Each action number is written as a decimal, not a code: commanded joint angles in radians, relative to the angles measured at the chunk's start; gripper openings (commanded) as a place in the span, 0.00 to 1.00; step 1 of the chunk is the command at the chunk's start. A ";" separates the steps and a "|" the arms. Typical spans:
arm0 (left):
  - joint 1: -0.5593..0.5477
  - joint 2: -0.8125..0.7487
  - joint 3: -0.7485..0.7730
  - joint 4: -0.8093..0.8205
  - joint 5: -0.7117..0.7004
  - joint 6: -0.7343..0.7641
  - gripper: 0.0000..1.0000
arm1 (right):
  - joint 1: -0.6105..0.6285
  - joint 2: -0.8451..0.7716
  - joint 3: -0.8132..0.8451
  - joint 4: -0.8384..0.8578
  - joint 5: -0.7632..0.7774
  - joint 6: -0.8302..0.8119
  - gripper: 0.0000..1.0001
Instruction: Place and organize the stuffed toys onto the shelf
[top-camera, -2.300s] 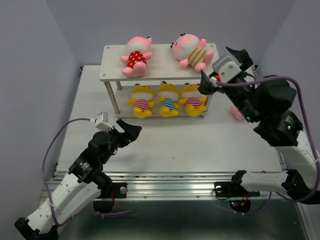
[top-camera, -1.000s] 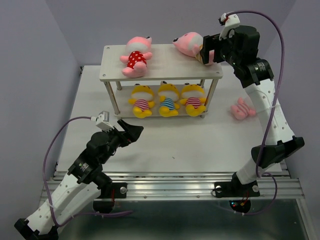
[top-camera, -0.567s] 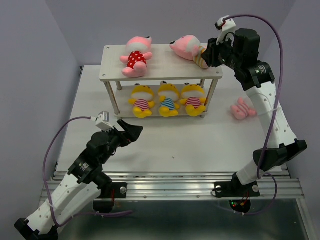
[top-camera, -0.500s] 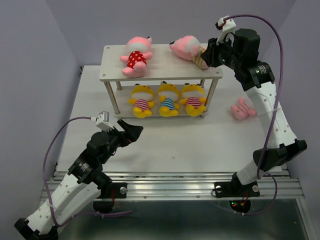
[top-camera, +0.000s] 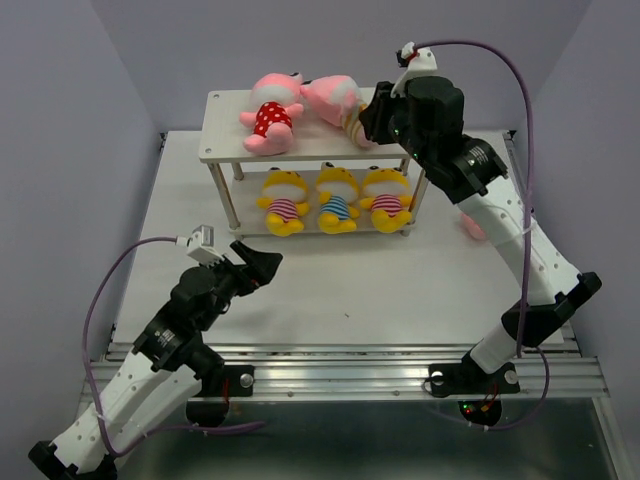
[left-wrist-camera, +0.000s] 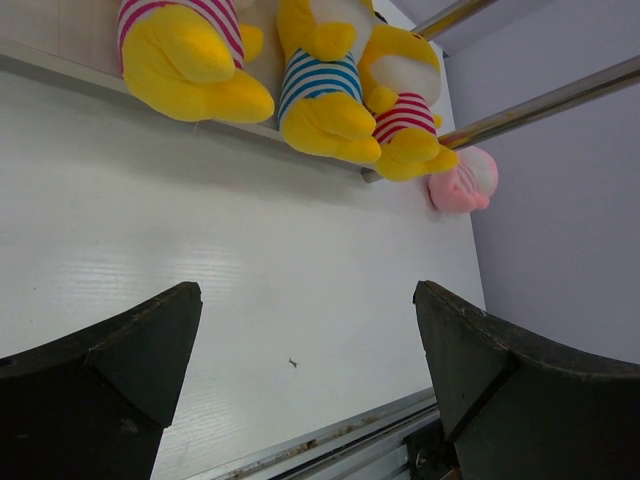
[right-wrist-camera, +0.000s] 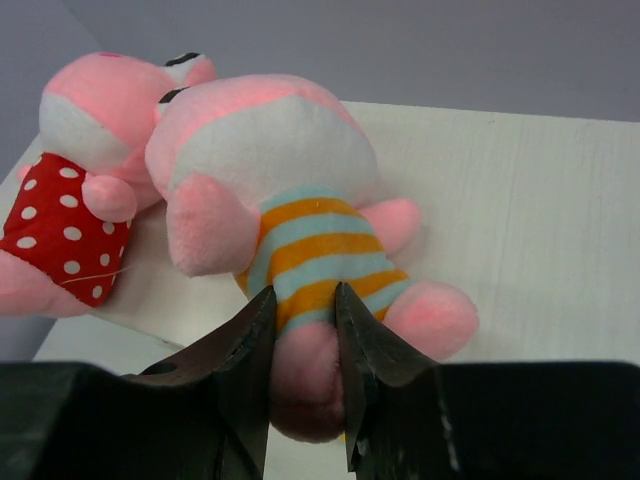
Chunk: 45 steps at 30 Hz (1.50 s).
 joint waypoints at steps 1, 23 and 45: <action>-0.004 -0.028 0.012 -0.008 -0.028 -0.002 0.99 | 0.069 0.025 0.062 0.066 0.327 0.120 0.33; -0.004 -0.022 0.039 -0.034 -0.044 -0.006 0.99 | 0.166 -0.011 0.015 0.115 0.432 0.200 0.89; -0.004 -0.013 0.010 0.006 -0.007 -0.015 0.99 | -0.053 -0.116 -0.115 0.120 0.223 0.179 0.73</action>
